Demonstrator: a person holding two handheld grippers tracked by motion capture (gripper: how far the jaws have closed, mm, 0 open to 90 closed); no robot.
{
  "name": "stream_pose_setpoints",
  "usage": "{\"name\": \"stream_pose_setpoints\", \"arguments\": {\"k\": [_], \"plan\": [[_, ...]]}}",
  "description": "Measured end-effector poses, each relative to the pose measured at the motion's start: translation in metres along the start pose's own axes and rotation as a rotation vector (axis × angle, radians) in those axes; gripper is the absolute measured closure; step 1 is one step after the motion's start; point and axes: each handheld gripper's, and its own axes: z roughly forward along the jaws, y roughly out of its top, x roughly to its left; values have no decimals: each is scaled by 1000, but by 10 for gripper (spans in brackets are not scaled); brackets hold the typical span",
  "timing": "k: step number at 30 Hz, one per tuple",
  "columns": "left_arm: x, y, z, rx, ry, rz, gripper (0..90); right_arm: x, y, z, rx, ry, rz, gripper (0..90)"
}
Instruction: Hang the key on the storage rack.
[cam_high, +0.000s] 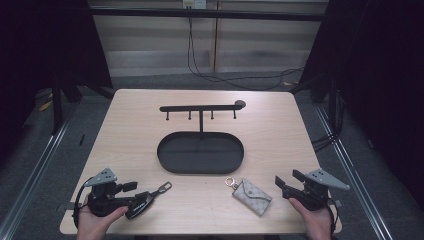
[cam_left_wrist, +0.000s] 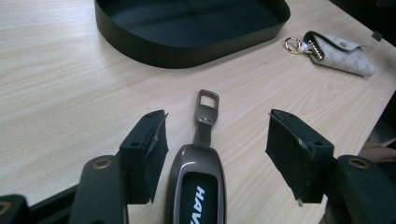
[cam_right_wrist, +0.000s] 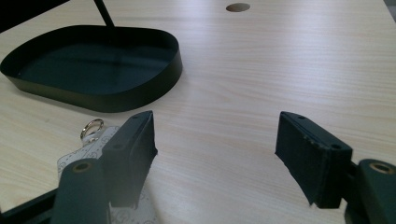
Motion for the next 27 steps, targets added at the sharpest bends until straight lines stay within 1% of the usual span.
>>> {"name": "stream_pose_setpoints", "arguments": {"k": [1, 4, 6, 8, 9, 11, 13, 14, 15, 16, 17, 18, 19, 20, 21, 22, 23, 24, 26, 27], "plan": [[0, 0, 0, -1, 2, 0, 386, 1, 0, 0, 2, 0, 1, 285], [0, 0, 0, 5, 5, 1, 385, 1, 0, -1, 22, 23, 15, 284], [1, 0, 0, 9, 10, 2, 367, 1, -1, -2, 39, 30, 24, 284], [2, 0, 0, 11, 5, 0, 364, 1, -1, -2, 42, 35, 29, 284], [2, 1, 0, 16, -3, 0, 364, 1, -1, -3, 50, 45, 36, 283], [1, 1, -1, 16, -20, 9, 364, 3, -2, -5, 54, 48, 32, 283], [0, 1, -1, 17, -19, 12, 378, 4, -2, -5, 53, 51, 31, 281], [-1, 1, 0, 39, -13, 10, 386, 4, -2, -4, 53, 52, 32, 279], [-1, 1, 0, 39, -13, 10, 385, 4, -2, -4, 53, 52, 32, 279], [-1, 2, 3, 65, -33, 10, 390, 3, -1, -4, 56, 53, 40, 279], [-1, 2, 3, 65, -33, 10, 399, 3, -1, -3, 57, 51, 40, 279], [-2, 3, 3, 72, -32, 20, 400, 3, -1, -3, 61, 51, 43, 277], [-4, 5, 2, 73, -32, 22, 403, 2, -1, -3, 63, 50, 45, 275], [-5, 6, 1, 74, -23, 22, 415, 2, -1, -3, 63, 51, 46, 275], [-5, 6, 1, 74, -23, 22, 416, 2, -1, -3, 64, 53, 46, 275], [-6, 9, 2, 97, -17, 15, 420, 2, -1, -3, 67, 54, 46, 274], [-6, 12, 2, 120, 3, 18, 441, 2, -1, -3, 71, 54, 48, 273], [-6, 14, 3, 126, 22, 22, 445, 2, -1, -2, 72, 56, 50, 273], [-7, 19, 4, 148, 42, 24, 428, 2, -1, -1, 78, 56, 44, 268], [-7, 21, 5, 163, 41, 30, 415, 2, -1, -1, 81, 59, 43, 266]]}}
